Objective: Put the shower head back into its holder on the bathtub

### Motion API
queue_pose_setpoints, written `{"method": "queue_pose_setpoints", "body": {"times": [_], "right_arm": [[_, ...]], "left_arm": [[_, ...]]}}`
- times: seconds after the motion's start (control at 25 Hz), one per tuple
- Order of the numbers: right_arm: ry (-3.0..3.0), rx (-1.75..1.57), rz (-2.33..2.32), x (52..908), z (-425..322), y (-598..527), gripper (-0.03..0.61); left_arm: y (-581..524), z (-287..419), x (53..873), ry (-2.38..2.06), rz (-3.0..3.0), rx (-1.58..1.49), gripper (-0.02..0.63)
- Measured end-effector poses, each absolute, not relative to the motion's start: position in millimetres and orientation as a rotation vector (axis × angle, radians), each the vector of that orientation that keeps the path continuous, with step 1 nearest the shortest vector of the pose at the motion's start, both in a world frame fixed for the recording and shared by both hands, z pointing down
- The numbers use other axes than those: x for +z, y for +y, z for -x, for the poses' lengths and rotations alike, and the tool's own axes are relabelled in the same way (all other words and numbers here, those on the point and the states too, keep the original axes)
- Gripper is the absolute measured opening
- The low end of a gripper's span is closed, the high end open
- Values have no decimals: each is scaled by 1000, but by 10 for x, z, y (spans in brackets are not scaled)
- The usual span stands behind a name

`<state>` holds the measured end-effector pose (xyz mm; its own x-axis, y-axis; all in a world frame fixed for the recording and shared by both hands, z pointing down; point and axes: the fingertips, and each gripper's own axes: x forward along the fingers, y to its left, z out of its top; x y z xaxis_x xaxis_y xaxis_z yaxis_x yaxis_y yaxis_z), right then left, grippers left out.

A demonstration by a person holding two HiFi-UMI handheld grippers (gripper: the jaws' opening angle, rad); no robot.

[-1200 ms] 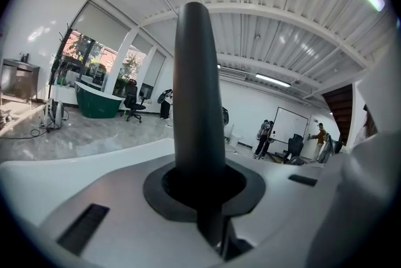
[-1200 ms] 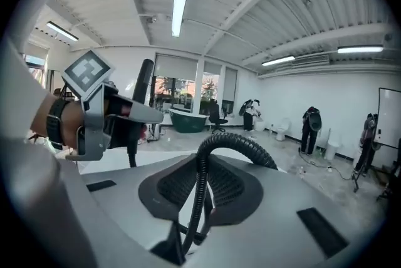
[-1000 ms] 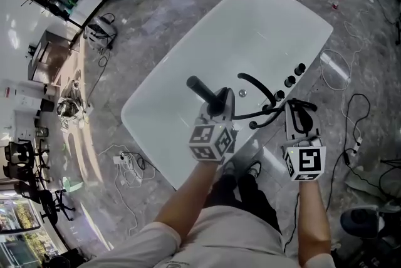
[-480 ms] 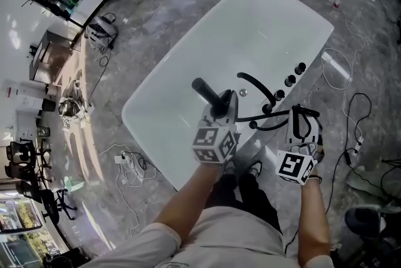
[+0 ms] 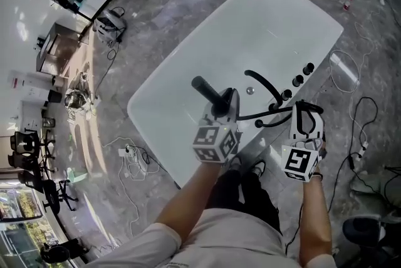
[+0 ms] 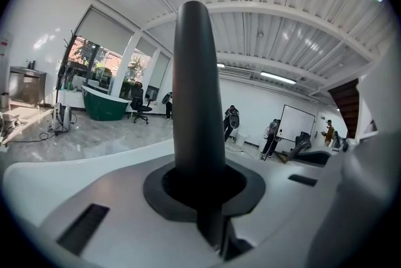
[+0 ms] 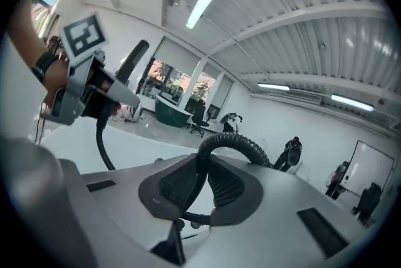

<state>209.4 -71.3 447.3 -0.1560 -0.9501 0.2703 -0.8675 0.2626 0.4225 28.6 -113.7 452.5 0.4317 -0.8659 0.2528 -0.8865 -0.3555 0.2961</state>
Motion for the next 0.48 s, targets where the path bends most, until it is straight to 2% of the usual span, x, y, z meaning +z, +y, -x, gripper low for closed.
{"method": "queue_pose_setpoints", "body": {"times": [0.2,0.36,0.48], "right_arm": [[-2198,227,-1787,4680,-2175,-729,61],[-2160,234,-1648,5153,-1932,-682,61],[-2122,216,-1740,5055,-2040,-757,61]], "left_arm": [[-1176,-271,4639,-1450,-2328,107,40],[-1212,-192,4792,-1419,-2333,138,40],[-1246,-116,4877,-1392,-2337,142,40]]}}
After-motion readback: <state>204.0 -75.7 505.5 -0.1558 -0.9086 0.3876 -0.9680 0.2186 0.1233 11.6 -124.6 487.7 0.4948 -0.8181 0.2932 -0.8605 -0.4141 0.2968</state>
